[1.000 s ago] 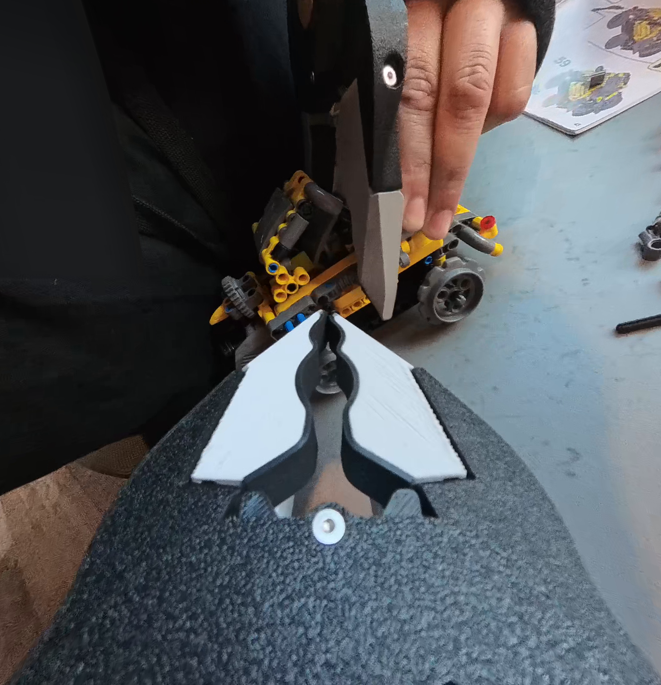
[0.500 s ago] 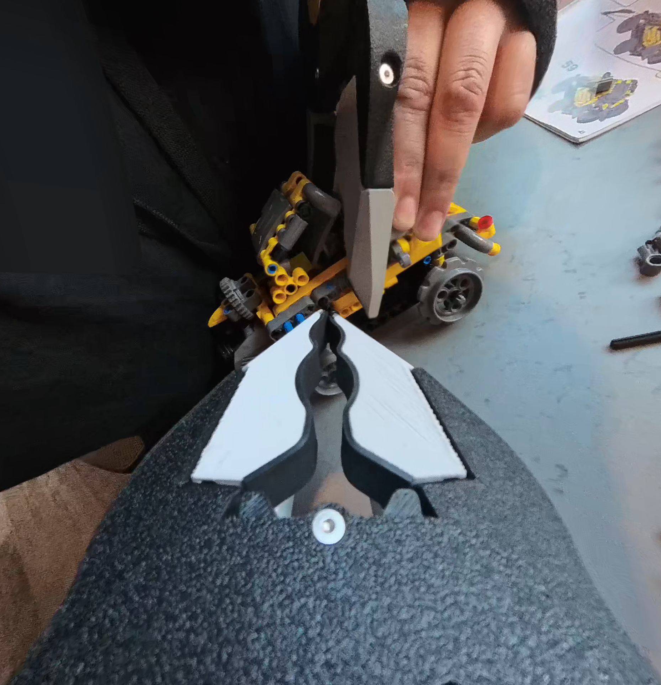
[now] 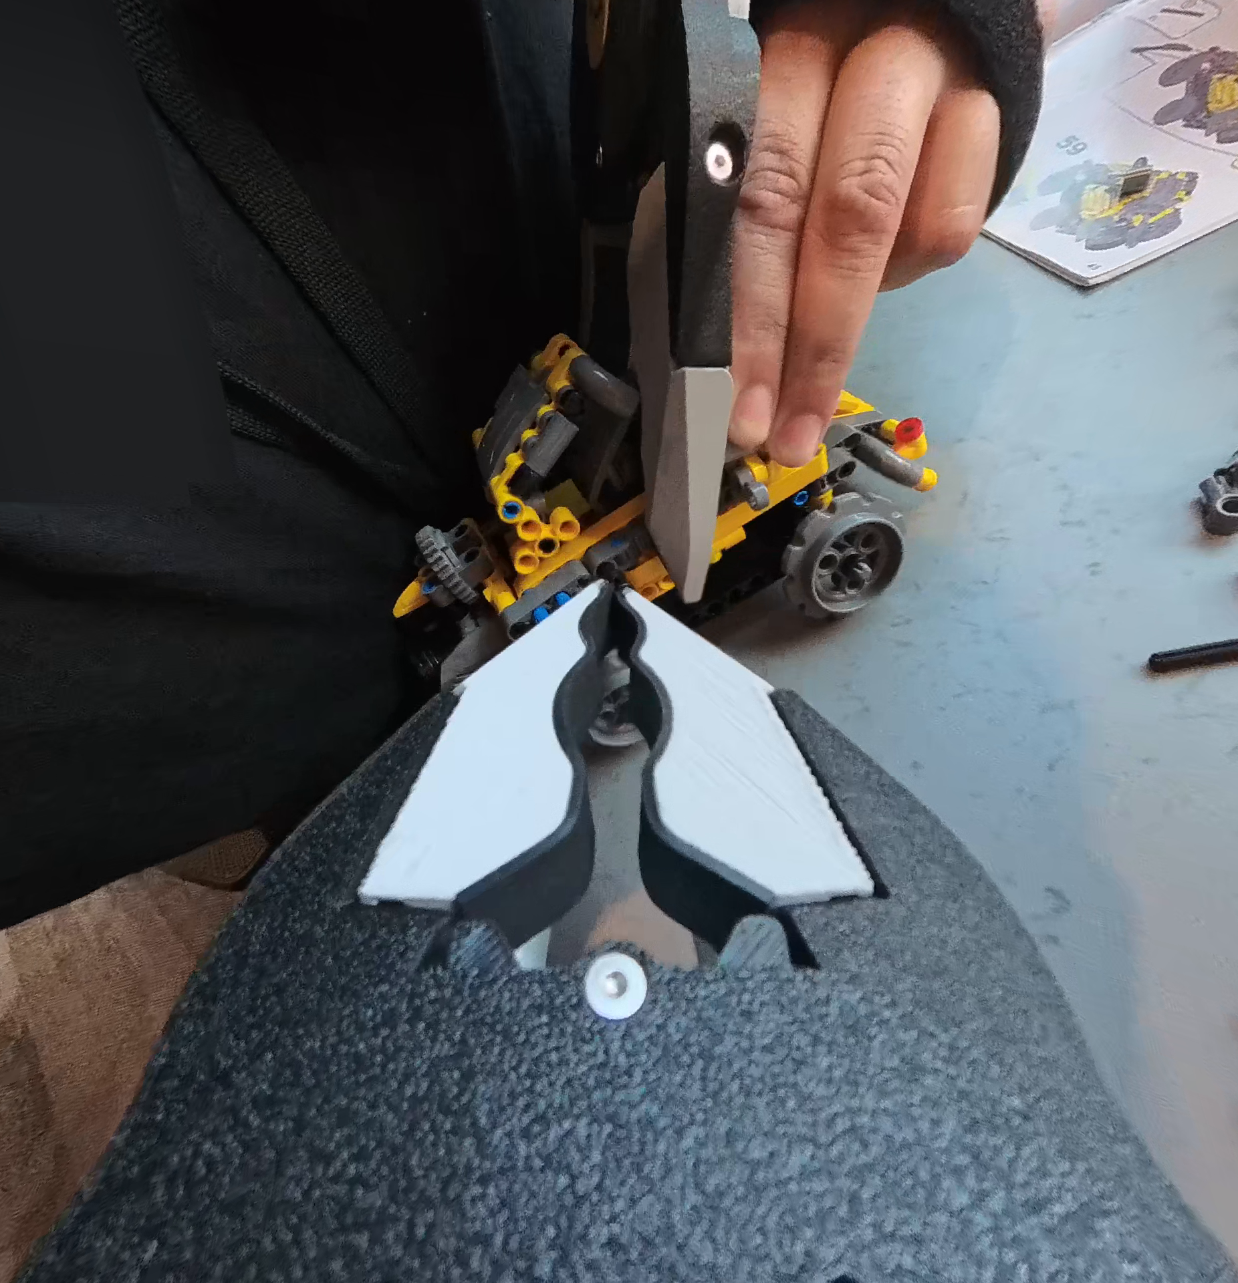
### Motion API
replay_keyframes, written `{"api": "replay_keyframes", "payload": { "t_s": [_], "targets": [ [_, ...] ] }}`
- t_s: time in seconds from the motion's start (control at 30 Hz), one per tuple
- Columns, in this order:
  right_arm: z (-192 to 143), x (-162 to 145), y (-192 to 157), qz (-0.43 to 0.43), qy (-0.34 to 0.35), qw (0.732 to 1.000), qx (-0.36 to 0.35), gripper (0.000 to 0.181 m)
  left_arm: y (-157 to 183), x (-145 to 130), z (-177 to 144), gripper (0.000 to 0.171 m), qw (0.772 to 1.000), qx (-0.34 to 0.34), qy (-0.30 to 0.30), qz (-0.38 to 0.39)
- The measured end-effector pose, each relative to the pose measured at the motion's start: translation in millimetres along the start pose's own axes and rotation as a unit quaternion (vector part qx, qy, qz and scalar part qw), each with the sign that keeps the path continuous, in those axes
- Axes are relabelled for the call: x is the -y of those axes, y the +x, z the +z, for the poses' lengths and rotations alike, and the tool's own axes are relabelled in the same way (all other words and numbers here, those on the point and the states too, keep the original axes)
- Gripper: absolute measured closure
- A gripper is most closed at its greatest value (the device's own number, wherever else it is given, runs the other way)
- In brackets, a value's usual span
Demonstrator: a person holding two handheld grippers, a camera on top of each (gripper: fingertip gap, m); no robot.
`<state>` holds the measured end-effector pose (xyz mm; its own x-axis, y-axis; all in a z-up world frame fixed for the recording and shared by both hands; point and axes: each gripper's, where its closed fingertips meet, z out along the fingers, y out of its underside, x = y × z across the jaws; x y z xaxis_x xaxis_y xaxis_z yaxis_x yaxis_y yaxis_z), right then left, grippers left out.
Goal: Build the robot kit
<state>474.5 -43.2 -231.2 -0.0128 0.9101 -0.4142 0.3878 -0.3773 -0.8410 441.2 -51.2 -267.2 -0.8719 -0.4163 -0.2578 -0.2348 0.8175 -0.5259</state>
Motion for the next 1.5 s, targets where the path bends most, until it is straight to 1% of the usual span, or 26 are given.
{"api": "replay_keyframes", "payload": {
  "t_s": [0.03, 0.1, 0.17, 0.27, 0.37, 0.43, 0.5, 0.53, 0.57, 0.63, 0.67, 0.73, 0.8, 0.87, 0.9, 1.0, 1.03, 1.1, 1.13, 1.2, 1.27, 1.3, 1.37, 1.4, 1.47, 1.5],
  "targets": [
    [-1.2, -1.4, 0.5, 0.011, -0.005, 1.000, 0.005, 0.181, -1.0, 0.6, -0.3, 0.077, 1.000, 0.003, 0.004, 0.001],
    [-7.8, -5.2, 4.6, 0.032, -0.009, 0.999, 0.009, 0.181, -2.3, 0.6, -0.2, 0.077, 1.000, 0.006, -0.002, 0.003],
    [-23.7, -11.5, 22.8, 0.021, -0.020, 0.998, -0.051, 0.181, -1.8, 0.6, -0.7, 0.079, 1.000, 0.008, -0.003, 0.001],
    [-37.0, 5.4, 19.5, 0.025, 0.025, 0.998, -0.052, 0.181, -1.5, 0.9, -0.8, 0.079, 1.000, 0.009, -0.003, 0.001],
    [20.5, 5.6, -22.8, 0.021, -0.004, 0.998, 0.066, 0.181, 1.8, 2.8, -0.7, 0.078, 1.000, 0.003, 0.001, 0.012],
    [-11.8, 5.8, 3.7, 0.010, -0.003, 1.000, -0.012, 0.181, -1.1, 0.8, -1.9, 0.079, 1.000, 0.012, 0.004, 0.000],
    [-59.2, 26.1, 18.6, 0.034, 0.082, 0.995, -0.049, 0.181, -1.0, 1.1, -1.6, 0.079, 1.000, 0.013, 0.003, -0.001],
    [-64.5, 23.4, 25.9, 0.039, 0.082, 0.993, -0.072, 0.181, -1.1, 1.2, -1.7, 0.079, 1.000, 0.013, 0.004, -0.001],
    [-54.0, 14.3, 27.3, 0.041, 0.059, 0.995, -0.073, 0.181, -0.9, 1.2, -1.6, 0.079, 1.000, 0.013, 0.004, -0.001],
    [-6.0, -1.8, 4.8, 0.051, 0.007, 0.999, 0.004, 0.181, 1.9, 1.0, -2.0, 0.078, 1.000, 0.006, 0.002, 0.001],
    [-0.3, 1.7, 4.7, 0.048, 0.008, 0.999, 0.000, 0.181, 2.0, 1.1, -2.9, 0.078, 1.000, 0.013, 0.003, 0.001],
    [-19.0, 10.3, 4.6, 0.040, 0.038, 0.998, 0.005, 0.181, 0.5, -0.7, -3.4, 0.078, 1.000, 0.017, 0.000, -0.006],
    [-31.4, 2.9, 21.6, 0.051, 0.031, 0.997, -0.038, 0.181, 0.2, -0.1, -3.1, 0.078, 1.000, 0.018, 0.001, -0.007],
    [2.7, -2.3, 0.0, 0.054, -0.003, 0.998, 0.022, 0.181, 4.8, -0.5, -2.8, 0.077, 1.000, 0.006, -0.001, -0.002],
    [1.8, 2.2, 0.2, 0.030, 0.002, 0.999, 0.013, 0.181, 2.2, -0.2, -3.8, 0.077, 1.000, 0.017, 0.002, -0.007],
    [-16.1, 3.2, 25.7, 0.050, 0.015, 0.998, -0.042, 0.181, 1.1, -0.5, -4.0, 0.077, 1.000, 0.018, 0.002, -0.006],
    [-17.1, 7.0, 17.2, 0.057, 0.029, 0.998, -0.014, 0.181, 0.8, -0.2, -3.7, 0.077, 1.000, 0.018, 0.003, -0.005],
    [22.6, 9.1, -22.0, 0.039, 0.002, 0.996, 0.079, 0.181, 3.6, 2.1, -3.4, 0.078, 1.000, 0.012, 0.008, 0.005],
    [16.5, 8.2, -14.3, 0.019, -0.006, 0.998, 0.052, 0.181, 1.0, 0.2, -3.7, 0.077, 1.000, 0.019, 0.001, -0.004],
    [-24.4, 12.7, 17.5, 0.037, 0.027, 0.999, -0.027, 0.181, 0.6, -0.6, -4.9, 0.079, 1.000, 0.022, 0.007, -0.005],
    [-49.0, 14.0, 30.0, 0.055, 0.058, 0.995, -0.058, 0.181, 0.3, 0.0, -4.6, 0.078, 1.000, 0.022, 0.009, -0.003],
    [-40.1, 6.1, 28.2, 0.055, 0.038, 0.996, -0.056, 0.181, 0.1, 0.1, -4.4, 0.078, 1.000, 0.021, 0.010, -0.003],
    [4.9, 0.3, 6.8, 0.061, -0.001, 0.998, 0.002, 0.181, 4.8, 0.4, -4.4, 0.078, 1.000, 0.011, 0.008, 0.002],
    [1.1, 2.5, 7.9, 0.033, -0.001, 0.999, -0.011, 0.181, 2.1, -0.2, -5.3, 0.077, 1.000, 0.021, 0.007, -0.004],
    [-14.3, 4.6, 14.7, 0.057, 0.021, 0.998, -0.007, 0.181, 1.2, -0.8, -5.2, 0.077, 1.000, 0.021, 0.005, -0.005],
    [-23.7, -2.5, 28.2, 0.059, 0.008, 0.997, -0.042, 0.181, 0.9, -0.6, -5.1, 0.077, 1.000, 0.022, 0.006, -0.005]
  ]
}}
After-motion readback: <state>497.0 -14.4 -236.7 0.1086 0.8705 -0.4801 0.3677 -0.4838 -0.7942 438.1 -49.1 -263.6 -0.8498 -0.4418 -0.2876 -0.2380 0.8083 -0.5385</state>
